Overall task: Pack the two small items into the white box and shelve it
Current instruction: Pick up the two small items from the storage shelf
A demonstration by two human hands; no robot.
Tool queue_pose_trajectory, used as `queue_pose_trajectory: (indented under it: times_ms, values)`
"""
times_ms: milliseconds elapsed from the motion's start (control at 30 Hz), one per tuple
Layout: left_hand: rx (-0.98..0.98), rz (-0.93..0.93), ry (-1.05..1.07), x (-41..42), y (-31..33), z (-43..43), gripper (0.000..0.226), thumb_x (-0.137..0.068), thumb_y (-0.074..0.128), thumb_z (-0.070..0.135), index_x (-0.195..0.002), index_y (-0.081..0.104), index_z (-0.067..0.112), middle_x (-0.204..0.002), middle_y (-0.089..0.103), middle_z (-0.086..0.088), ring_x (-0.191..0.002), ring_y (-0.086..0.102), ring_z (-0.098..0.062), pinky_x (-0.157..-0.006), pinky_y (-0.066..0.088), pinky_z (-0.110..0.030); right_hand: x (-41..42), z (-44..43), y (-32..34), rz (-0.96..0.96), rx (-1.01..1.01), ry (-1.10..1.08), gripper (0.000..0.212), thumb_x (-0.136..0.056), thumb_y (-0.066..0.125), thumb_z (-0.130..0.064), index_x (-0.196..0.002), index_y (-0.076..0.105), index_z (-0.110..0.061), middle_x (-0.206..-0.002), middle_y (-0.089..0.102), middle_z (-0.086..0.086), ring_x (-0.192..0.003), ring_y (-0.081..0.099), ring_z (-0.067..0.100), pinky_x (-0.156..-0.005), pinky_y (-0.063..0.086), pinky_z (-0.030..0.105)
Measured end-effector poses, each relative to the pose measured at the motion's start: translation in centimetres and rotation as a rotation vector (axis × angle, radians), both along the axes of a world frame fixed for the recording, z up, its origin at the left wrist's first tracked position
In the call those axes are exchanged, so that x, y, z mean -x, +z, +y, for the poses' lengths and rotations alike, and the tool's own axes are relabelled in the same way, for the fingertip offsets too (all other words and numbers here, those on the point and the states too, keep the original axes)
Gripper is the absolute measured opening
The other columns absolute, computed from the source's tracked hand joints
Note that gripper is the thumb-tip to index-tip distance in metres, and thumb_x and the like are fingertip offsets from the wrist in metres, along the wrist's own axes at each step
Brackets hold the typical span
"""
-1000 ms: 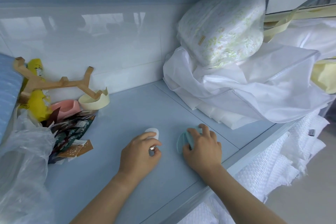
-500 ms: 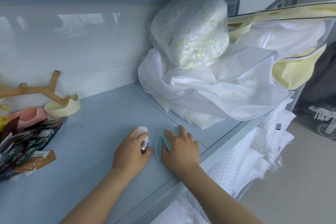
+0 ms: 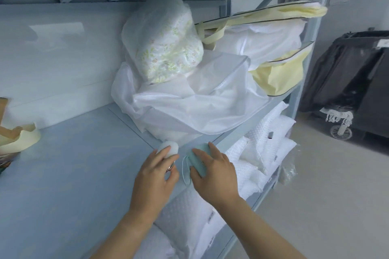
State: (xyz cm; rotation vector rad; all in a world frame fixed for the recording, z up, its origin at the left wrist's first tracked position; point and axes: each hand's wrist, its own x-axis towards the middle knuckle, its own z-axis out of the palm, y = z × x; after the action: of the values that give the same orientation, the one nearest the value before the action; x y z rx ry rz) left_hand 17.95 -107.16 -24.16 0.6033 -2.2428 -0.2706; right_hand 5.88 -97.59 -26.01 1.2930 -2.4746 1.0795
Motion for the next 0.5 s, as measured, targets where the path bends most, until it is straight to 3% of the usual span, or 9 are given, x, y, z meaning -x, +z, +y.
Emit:
queue_pose_trajectory:
  times_ms: [200, 500]
  values:
    - [0.108, -0.003, -0.215, 9.3, 0.4, 9.5, 0.027, -0.069, 0.072, 0.0, -0.091, 0.072, 0.016, -0.113, 0.066, 0.001, -0.11, 0.06, -0.027, -0.081, 0.053, -0.033, 6.8, 11.6, 0.5, -0.022, 0.17, -0.159, 0.038, -0.075, 0.061, -0.034, -0.112, 0.06, -0.033, -0.125, 0.051, -0.003, -0.082, 0.063, 0.025, -0.066, 0.052, 0.032]
    - [0.002, 0.035, -0.673, 24.8, -0.6, 29.4, 0.027, -0.069, 0.072, -0.002, -0.091, 0.072, 0.015, -0.112, 0.066, 0.0, -0.096, 0.064, -0.02, -0.08, 0.053, -0.029, 15.1, 34.5, -0.5, 0.089, 0.197, -0.573, 0.03, -0.074, 0.065, -0.032, -0.103, 0.068, -0.024, -0.118, 0.065, -0.003, -0.093, 0.064, 0.024, -0.072, 0.055, 0.035]
